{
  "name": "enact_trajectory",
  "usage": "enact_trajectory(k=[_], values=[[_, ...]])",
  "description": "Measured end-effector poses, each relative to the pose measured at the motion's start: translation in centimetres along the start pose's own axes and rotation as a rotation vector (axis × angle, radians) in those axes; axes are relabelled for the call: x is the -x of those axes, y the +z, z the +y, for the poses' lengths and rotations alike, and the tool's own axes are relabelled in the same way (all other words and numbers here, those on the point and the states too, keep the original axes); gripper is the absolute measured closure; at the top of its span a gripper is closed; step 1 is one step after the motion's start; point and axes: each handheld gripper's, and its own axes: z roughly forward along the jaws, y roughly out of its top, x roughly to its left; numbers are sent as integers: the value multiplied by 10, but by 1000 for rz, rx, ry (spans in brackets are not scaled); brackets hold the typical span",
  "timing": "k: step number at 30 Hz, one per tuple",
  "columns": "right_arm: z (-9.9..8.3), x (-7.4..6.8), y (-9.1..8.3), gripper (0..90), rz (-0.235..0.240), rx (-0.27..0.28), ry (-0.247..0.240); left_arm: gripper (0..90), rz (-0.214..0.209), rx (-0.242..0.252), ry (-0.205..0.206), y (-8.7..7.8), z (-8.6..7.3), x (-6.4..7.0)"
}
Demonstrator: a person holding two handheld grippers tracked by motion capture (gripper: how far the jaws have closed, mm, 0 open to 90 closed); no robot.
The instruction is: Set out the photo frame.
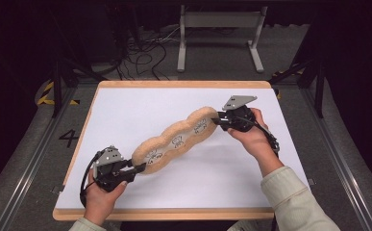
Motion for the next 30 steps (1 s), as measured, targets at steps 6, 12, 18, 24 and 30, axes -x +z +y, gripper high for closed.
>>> enact_trajectory(k=[6, 12, 18, 24, 30], values=[[-17, 0, -13, 711, -9, 10, 66, 668, -12, 16, 11, 6, 10, -4], [-32, -3, -21, 710, -39, 5, 116, 666, -18, 16, 39, 14, 18, -7], [-53, -7, -33, 708, -51, 18, 183, 666, -38, 22, 49, 26, 27, -13], [-69, -12, -43, 707, -72, 22, 229, 664, -52, 16, 52, 37, 34, -19], [-83, -17, -46, 704, -57, 28, 274, 664, -62, 5, 50, 47, 35, -26]])
